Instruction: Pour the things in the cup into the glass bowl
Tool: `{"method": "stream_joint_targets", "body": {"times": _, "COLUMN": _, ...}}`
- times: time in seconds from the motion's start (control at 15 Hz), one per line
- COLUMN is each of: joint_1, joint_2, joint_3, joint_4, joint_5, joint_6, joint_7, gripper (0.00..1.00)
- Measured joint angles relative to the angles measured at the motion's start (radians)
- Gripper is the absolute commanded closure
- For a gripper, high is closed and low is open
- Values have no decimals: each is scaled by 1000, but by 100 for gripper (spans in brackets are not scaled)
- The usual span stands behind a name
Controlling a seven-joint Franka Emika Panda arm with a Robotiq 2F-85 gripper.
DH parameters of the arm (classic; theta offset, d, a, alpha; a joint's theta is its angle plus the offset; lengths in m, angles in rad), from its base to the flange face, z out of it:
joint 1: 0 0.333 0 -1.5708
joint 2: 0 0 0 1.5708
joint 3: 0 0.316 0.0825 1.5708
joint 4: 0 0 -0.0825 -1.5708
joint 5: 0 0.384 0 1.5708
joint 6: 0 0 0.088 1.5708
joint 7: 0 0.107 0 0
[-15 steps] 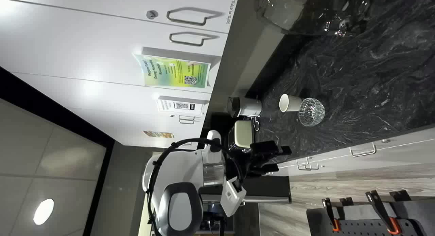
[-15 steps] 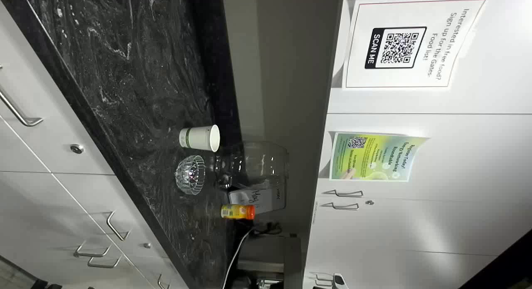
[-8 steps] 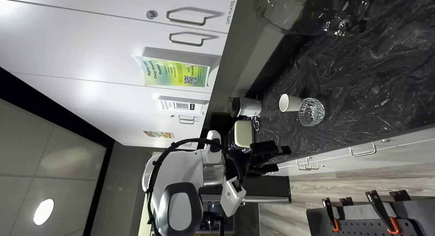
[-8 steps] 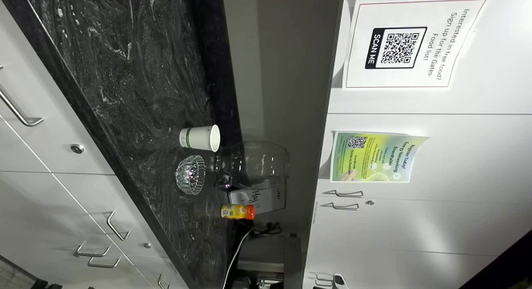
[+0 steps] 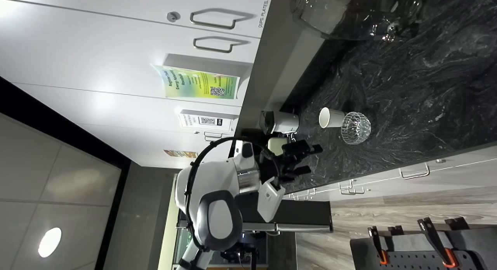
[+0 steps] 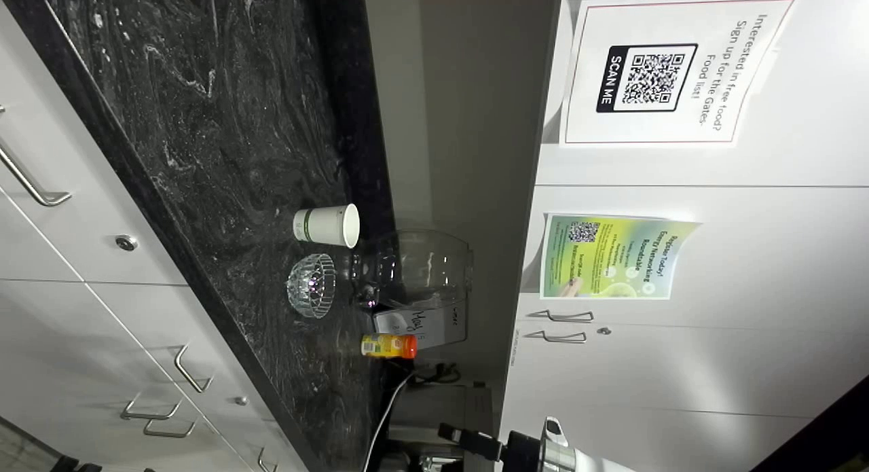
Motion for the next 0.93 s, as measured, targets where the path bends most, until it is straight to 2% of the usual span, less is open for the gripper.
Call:
{"method": "stream_joint_targets", "body": {"times": 0.27, "joint_1": 78, "joint_2": 138, "joint_3": 7, "joint_4": 13, "joint_5": 115, "joint_6": 197, "joint_7": 14, "gripper": 0}}
{"method": "stream_joint_targets", "body": {"times": 0.47, "joint_1": 150, "joint_2": 239, "joint_3": 8, "joint_4": 39, "joint_5": 244, "joint_6": 304, "joint_7": 14, "gripper": 0}}
{"method": "stream_joint_targets", "body": {"times": 0.8, "joint_1": 262, "joint_2": 354, "joint_3": 9, "joint_4": 98, "joint_5": 441, "joint_6": 386, "joint_7": 11, "gripper": 0}}
{"method": "stream_joint_targets", "body": {"times": 0.93, "joint_1": 268, "joint_2": 374, "joint_3": 17, "joint_4": 108, "joint_5": 456, "joint_6": 386, "joint_7": 11, "gripper": 0}}
